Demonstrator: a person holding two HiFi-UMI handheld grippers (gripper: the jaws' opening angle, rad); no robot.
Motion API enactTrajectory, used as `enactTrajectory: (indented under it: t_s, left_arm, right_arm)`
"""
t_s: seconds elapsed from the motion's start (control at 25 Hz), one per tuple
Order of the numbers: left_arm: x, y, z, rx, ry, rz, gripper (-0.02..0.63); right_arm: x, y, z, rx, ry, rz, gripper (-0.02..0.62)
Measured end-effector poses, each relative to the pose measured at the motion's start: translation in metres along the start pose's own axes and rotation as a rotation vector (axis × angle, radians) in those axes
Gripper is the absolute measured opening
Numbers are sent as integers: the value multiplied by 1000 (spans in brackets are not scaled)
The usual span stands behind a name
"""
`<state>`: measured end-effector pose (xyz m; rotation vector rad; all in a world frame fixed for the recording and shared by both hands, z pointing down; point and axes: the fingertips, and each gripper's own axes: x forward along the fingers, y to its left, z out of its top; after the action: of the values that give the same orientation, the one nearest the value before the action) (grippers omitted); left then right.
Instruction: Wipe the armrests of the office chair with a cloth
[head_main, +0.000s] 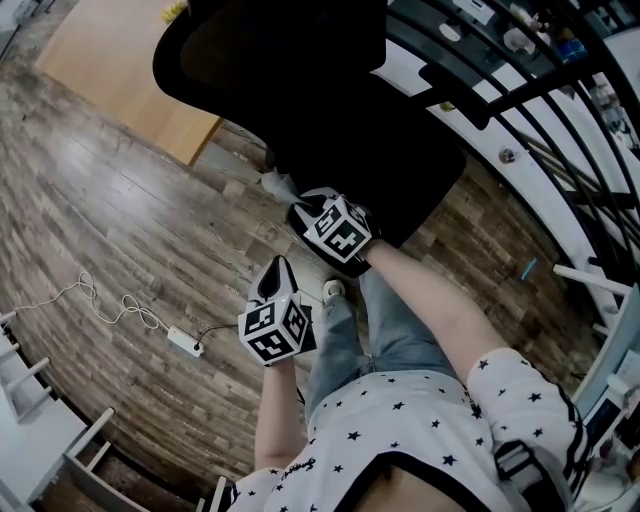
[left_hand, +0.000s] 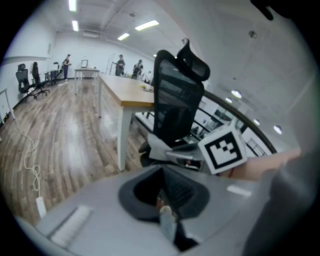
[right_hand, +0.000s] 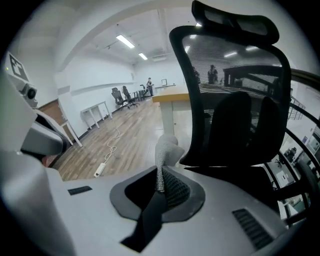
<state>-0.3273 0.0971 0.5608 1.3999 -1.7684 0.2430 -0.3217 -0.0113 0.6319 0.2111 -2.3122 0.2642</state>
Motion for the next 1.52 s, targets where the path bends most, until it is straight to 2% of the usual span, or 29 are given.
enactTrajectory:
  t_s: [0.52,0.92,1.52]
  left_arm:
    - [-9,7,-11,-8,5,12,6]
    - [-22,12,-20,-5,6,11,6]
    - [-31,-9,-24,26,-2,-23,6]
  right_arm:
    - [19,19,-49,-39,132,45,35]
    - [15,28,-61,-81,167,47,35]
    - [-15,39,-93,-83,197,34,35]
